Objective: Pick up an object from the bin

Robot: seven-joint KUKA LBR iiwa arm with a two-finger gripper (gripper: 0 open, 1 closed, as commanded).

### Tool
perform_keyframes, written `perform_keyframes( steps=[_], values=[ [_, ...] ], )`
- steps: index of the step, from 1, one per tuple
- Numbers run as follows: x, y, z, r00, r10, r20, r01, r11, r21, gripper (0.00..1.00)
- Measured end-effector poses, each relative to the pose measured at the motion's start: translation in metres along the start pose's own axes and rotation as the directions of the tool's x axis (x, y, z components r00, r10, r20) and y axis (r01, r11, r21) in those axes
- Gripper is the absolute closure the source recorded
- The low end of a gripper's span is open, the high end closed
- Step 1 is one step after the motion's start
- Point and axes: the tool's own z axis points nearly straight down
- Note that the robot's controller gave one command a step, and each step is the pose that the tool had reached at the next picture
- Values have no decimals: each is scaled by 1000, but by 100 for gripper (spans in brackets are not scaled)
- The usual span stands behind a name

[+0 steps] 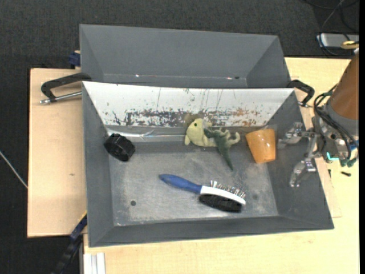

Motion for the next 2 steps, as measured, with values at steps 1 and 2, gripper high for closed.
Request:
perform_keyframes(
  steps=[1, 2],
  values=[
    [14, 38, 136, 943, -333, 6, 333, 943, 3, 0],
    [20, 102, 133, 883, -468, 9, 468, 883, 7, 0]
  ],
)
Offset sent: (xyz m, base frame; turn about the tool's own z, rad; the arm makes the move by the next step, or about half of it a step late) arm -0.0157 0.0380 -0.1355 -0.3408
